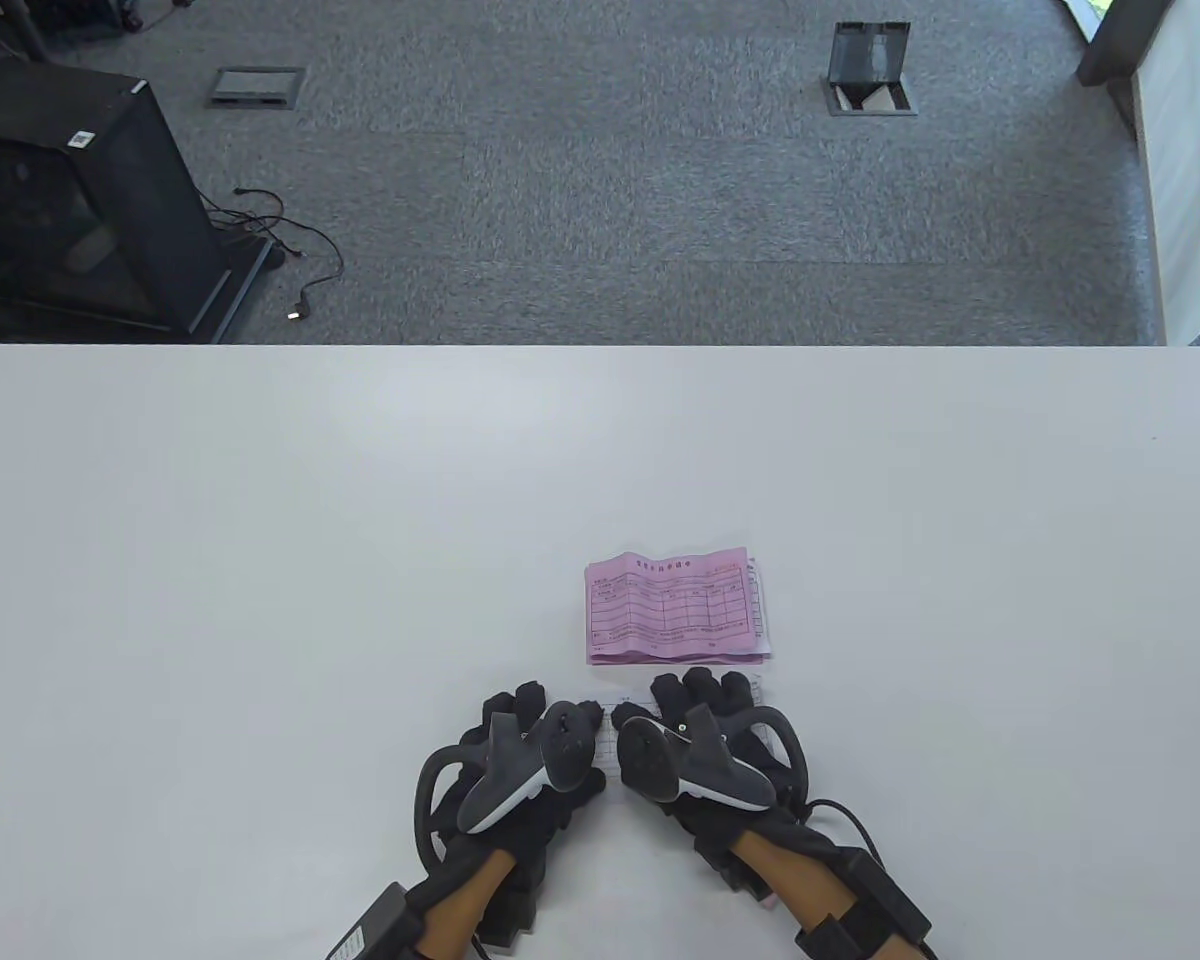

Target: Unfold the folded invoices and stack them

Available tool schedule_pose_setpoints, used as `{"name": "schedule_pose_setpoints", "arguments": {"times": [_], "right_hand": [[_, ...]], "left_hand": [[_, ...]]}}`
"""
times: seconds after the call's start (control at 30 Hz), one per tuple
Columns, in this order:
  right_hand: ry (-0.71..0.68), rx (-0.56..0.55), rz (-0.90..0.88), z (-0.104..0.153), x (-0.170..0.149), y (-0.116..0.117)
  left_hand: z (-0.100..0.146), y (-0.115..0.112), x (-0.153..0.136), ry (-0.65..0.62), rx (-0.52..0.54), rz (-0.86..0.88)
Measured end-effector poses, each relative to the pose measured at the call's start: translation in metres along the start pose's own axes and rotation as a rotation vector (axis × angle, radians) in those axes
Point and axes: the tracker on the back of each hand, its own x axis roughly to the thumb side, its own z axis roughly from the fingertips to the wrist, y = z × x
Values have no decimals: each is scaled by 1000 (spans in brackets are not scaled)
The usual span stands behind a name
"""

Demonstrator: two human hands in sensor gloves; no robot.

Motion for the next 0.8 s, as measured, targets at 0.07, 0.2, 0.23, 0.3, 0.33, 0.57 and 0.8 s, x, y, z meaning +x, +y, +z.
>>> {"name": "schedule_pose_setpoints", "arguments": {"times": [0.07,0.2,0.23,0.3,0.33,0.57,0.8], "right_hand": [[46,37,54,5,-15,-2],[122,16,53,18,-51,1],[146,18,33,23,-64,3],[184,22,-2,30,-81,5],[196,26,-14,32,-87,6],[224,1,-34,37,-93,5],[120,-189,-94,27,-43,-22]], "left_hand": [[0,0,0,2,1,-2],[0,0,0,4,0,-3],[0,0,0,4,1,-2],[0,0,0,5,2,-3],[0,0,0,4,2,-3],[-1,-1,0,2,-4,3],[-1,-1,0,1,-6,5]]}}
